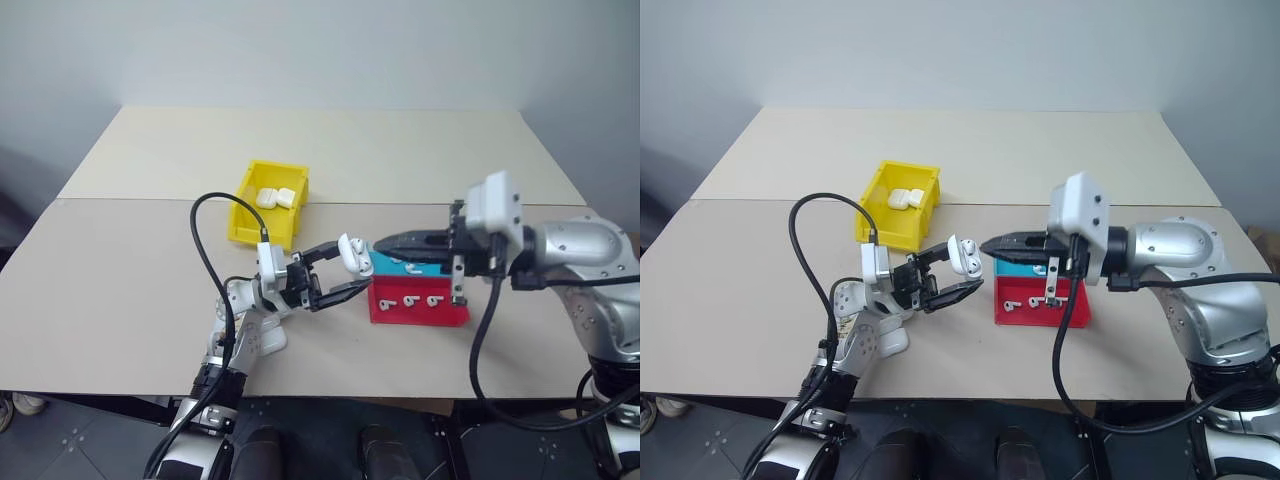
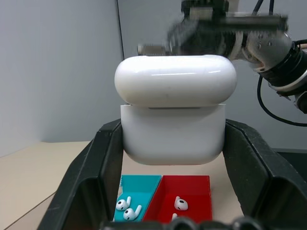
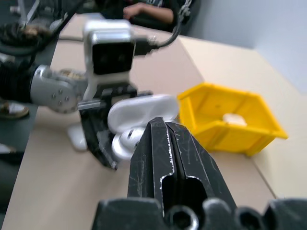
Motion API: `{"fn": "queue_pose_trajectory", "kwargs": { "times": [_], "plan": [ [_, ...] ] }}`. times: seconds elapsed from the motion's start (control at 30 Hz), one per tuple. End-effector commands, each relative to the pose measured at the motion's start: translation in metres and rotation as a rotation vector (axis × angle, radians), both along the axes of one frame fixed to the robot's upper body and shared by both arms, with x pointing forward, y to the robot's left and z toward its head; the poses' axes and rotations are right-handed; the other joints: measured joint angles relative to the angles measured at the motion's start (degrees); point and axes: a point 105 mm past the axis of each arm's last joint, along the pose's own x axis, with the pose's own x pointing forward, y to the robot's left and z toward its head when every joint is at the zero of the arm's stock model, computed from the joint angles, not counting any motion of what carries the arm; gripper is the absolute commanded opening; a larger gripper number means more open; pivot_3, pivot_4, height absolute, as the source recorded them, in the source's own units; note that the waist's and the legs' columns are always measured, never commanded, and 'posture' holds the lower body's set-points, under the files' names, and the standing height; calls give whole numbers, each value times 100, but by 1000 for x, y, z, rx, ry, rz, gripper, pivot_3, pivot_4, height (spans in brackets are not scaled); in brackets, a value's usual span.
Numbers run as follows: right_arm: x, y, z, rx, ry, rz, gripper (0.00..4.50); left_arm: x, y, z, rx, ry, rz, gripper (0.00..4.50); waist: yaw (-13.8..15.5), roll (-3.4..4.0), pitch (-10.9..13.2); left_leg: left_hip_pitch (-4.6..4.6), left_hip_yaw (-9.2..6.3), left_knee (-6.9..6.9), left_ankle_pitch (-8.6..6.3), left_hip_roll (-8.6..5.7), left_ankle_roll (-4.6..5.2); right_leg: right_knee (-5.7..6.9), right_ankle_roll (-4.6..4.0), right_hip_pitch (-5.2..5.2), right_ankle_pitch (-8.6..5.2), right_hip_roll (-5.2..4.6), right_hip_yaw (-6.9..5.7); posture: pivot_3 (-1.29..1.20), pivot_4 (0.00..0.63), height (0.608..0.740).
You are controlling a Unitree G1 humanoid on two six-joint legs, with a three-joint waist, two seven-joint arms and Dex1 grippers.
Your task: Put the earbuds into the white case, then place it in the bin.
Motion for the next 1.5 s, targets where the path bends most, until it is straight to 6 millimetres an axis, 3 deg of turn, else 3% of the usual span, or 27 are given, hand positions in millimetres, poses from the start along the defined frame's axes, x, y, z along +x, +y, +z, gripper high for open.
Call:
{"fn": "queue_pose_trajectory", "kwargs": {
  "times": [0.03, 0.23, 0.5, 0.93, 1.5],
  "plan": [
    [-19, 9, 19, 40, -50, 91, 23, -1, -5, 5, -5, -39, 2, 2790, 2, 0, 0, 0, 0, 0, 0, 0, 0, 0, 0, 0, 0, 0, 0, 0, 150, 740],
    [-16, 28, 2, -38, -49, 121, 23, -2, -17, 7, -15, -51, -28, 2790, 3, 0, 0, 0, 0, 3, 0, -1, 0, 1, 0, 1, 0, 0, 0, 0, 150, 740],
    [-15, 44, -2, -107, -95, 146, 23, -2, -21, 7, -14, -64, -43, 2790, -2, 0, 0, -1, 0, 2, 0, 0, 0, 2, 0, -2, 0, 0, 0, 0, 150, 740],
    [-5, 25, -18, -192, -91, 59, 23, -5, -6, 6, -30, -60, -27, 2790, 1, 0, 0, -1, 0, 2, 0, 0, 0, 1, 0, -2, 0, 0, 0, 0, 150, 740],
    [2, 6, -22, -218, -83, -14, 23, -4, -3, 8, -39, -62, -14, 2790, 1, 0, 0, -2, 0, 2, 0, -1, 0, 0, 0, -2, 0, -1, 0, 0, 150, 740]
  ]
}}
